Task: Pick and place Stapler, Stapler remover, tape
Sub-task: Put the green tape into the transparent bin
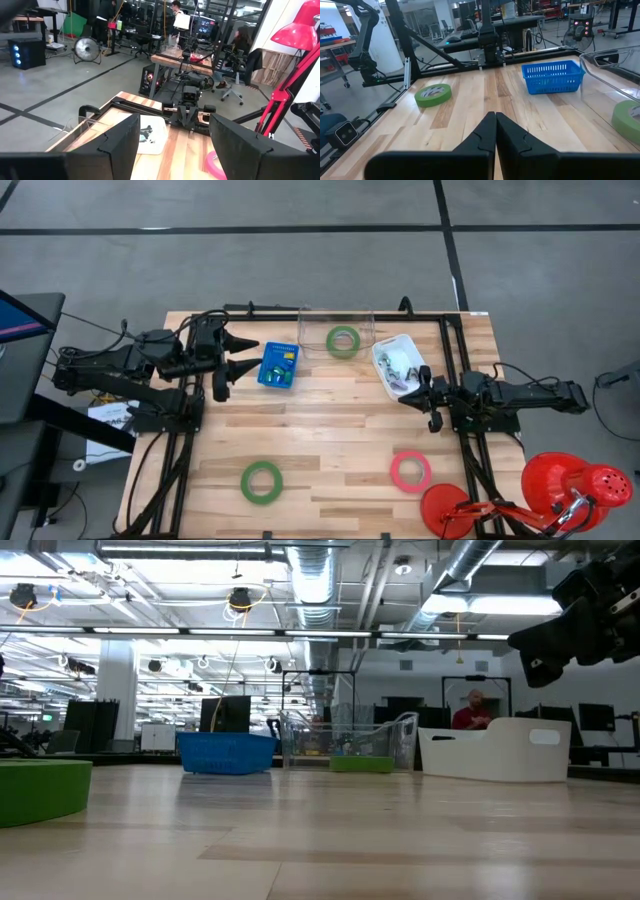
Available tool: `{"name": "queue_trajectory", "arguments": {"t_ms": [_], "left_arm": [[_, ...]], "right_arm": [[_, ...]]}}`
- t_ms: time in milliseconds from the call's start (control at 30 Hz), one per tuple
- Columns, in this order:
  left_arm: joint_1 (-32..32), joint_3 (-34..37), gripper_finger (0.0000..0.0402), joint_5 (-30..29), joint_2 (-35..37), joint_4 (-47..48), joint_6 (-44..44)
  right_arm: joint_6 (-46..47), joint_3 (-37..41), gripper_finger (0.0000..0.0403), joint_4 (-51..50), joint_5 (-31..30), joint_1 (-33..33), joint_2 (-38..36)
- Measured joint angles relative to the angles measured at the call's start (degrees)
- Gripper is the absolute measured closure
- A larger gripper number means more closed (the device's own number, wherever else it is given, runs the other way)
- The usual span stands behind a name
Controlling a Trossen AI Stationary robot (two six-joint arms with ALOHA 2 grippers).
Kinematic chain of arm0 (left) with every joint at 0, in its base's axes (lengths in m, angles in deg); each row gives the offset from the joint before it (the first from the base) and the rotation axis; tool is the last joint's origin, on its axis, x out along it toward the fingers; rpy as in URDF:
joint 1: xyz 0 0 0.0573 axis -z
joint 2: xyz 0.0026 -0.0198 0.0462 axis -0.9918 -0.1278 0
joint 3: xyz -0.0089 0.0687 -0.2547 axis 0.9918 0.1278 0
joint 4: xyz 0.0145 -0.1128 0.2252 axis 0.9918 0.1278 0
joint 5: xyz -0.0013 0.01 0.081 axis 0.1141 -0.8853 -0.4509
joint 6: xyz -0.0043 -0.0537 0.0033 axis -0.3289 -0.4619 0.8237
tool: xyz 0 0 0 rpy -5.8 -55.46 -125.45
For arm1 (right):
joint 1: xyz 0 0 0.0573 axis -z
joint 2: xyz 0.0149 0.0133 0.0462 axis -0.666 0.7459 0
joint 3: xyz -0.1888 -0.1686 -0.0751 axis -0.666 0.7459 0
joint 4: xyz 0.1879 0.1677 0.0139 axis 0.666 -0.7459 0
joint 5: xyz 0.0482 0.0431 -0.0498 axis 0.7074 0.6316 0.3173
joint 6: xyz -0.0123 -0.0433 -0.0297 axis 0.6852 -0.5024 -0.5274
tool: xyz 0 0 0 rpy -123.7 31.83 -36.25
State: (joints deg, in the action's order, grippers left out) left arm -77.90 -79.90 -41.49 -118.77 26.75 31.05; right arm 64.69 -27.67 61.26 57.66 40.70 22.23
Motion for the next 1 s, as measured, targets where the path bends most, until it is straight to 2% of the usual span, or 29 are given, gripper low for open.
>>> {"name": "queue_trajectory", "arguments": {"t_ms": [433, 700, 1000], "left_arm": [[0.0, 0.0, 0.0175, 0.01, 0.01, -0.92, 0.01], [0.0, 0.12, 0.0175, 0.48, -1.3, -1.09, 3.18], [0.0, 4.98, 0.0175, 0.66, -1.96, -1.45, 4.7]], "right_arm": [[0.0, 0.0, 0.0403, 0.02, 0.0, 0.0, 0.0], [0.0, 0.0, 0.0403, 0.02, 0.0, 0.0, 0.0], [0.0, 0.0, 0.0403, 0.02, 0.0, 0.0, 0.0]]}}
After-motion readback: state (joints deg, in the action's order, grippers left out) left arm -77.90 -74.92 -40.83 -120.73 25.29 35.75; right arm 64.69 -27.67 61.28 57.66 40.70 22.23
